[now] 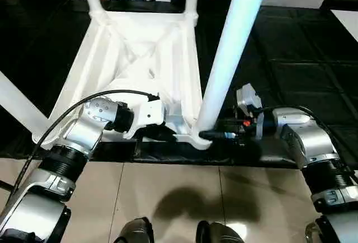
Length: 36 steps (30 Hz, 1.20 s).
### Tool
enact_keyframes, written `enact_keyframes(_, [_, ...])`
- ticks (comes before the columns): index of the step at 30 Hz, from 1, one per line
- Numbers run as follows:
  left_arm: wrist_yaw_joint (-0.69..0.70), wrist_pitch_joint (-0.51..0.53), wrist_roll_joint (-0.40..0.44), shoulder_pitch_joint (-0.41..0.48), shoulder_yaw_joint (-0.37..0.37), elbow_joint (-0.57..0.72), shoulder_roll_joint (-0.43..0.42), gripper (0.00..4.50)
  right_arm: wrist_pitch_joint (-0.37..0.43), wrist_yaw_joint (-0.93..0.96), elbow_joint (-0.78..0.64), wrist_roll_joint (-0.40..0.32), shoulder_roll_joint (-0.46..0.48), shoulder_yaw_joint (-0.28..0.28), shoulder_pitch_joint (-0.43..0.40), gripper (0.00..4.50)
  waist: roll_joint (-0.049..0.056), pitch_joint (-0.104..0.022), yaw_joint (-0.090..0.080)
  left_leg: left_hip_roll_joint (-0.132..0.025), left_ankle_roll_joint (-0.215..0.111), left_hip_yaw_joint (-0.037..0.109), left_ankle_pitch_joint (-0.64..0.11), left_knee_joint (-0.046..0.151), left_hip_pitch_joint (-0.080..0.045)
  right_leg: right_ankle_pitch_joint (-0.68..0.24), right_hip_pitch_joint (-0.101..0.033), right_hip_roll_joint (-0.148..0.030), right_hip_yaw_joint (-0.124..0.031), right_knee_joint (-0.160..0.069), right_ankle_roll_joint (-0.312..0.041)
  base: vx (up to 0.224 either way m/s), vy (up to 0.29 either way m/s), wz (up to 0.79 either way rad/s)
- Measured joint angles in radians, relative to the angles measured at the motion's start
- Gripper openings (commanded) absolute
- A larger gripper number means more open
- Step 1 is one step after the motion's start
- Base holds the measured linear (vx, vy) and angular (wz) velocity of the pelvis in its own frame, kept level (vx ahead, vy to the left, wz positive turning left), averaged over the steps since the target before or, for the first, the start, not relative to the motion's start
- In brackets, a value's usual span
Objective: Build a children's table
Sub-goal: Rotate leg to tighten
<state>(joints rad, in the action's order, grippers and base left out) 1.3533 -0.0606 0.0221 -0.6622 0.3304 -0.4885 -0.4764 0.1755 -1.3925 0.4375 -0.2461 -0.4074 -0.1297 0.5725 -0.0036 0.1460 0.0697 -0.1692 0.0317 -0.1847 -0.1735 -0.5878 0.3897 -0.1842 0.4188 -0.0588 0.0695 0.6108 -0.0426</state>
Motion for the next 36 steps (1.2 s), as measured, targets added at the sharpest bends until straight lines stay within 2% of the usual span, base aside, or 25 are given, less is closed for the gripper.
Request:
enact_keyframes(9, [0.034,-0.020,-0.006,-0.003,0.006,-0.010,-0.003,0.00,0.019,-0.045,0.003,-0.014,-0.020,-0.018,0.006,2.11,-0.001,0.000,0.010,0.000,0.000,0.000,0.000,0.000,0.000,0.000,0.000,0.000,0.000,0.000,0.000,0.000,0.000,0.00])
enact_keyframes(13, [0.028,-0.014,-0.005,-0.003,0.007,-0.012,0.000,0.00,0.040,-0.030,-0.016,-0.015,-0.016,-0.014,-0.003,2.05,-0.001,0.000,0.015,0.000,0.000,0.000,0.000,0.000,0.000,0.000,0.000,0.000,0.000,0.000,0.000,0.000,0.000,0.00])
enact_keyframes(16, [0.013,0.036,-0.005,-0.005,0.000,-0.010,0.008,0.00,0.080,0.050,-0.069,-0.017,0.012,-0.002,-0.034,2.02,-0.001,0.000,0.013,-0.001,0.000,-0.001,0.000,0.000,-0.003,0.000,-0.001,0.000,0.000,0.002,0.000,0.000,0.000,0.00])
enact_keyframes(18, [-0.034,0.104,0.011,-0.015,-0.018,-0.009,0.017,0.00,0.102,0.165,-0.099,0.005,0.058,0.017,-0.054,2.02,-0.001,0.000,0.005,-0.001,0.003,-0.001,0.001,0.000,-0.006,0.000,-0.002,0.000,0.000,0.003,0.000,0.000,0.000,0.00])
enact_keyframes(24, [-0.226,0.249,0.056,-0.058,-0.046,-0.039,0.103,0.00,0.150,0.532,-0.125,0.068,0.193,0.099,-0.064,1.99,-0.003,0.001,-0.042,-0.001,0.009,-0.002,0.004,0.001,-0.006,-0.001,-0.001,0.000,0.000,-0.001,0.004,0.000,0.000,0.00])
enact_keyframes(25, [-0.251,0.262,0.058,-0.059,-0.050,-0.040,0.119,0.00,0.155,0.569,-0.130,0.076,0.204,0.106,-0.064,1.99,-0.003,0.001,-0.046,-0.001,0.009,-0.002,0.004,0.001,-0.006,-0.001,-0.001,0.000,0.000,-0.001,0.004,0.000,0.000,0.00])
enact_keyframes(30, [-0.440,0.379,0.087,-0.095,-0.083,-0.067,0.232,0.00,0.177,0.909,-0.140,0.156,0.352,0.165,-0.045,1.98,-0.003,0.001,-0.051,-0.001,0.009,-0.002,0.004,0.003,-0.007,0.003,0.001,0.000,0.000,0.000,0.003,0.000,0.000,0.00])
enact_keyframes(33, [-0.510,0.417,0.090,-0.100,-0.106,-0.066,0.273,0.00,0.192,1.040,-0.135,0.177,0.416,0.190,-0.022,1.98,-0.002,0.001,-0.055,-0.001,0.009,-0.002,0.004,0.006,-0.007,0.006,0.001,0.000,0.000,-0.001,-0.002,0.000,0.000,0.00])
enact_keyframes(35, [-0.517,0.429,0.089,-0.100,-0.110,-0.058,0.277,0.00,0.191,1.059,-0.139,0.177,0.427,0.195,-0.021,1.98,-0.002,0.001,-0.055,-0.001,0.008,-0.002,0.004,0.010,-0.006,0.006,0.002,0.001,0.000,-0.004,-0.002,0.000,0.000,0.00])
enact_keyframes(36, [-0.516,0.429,0.089,-0.100,-0.110,-0.055,0.277,0.00,0.186,1.059,-0.140,0.177,0.427,0.195,-0.021,2.32,-0.002,0.001,-0.055,-0.001,0.005,-0.002,0.006,0.012,-0.006,0.006,0.002,0.001,0.001,-0.005,-0.002,0.000,0.000,0.00])
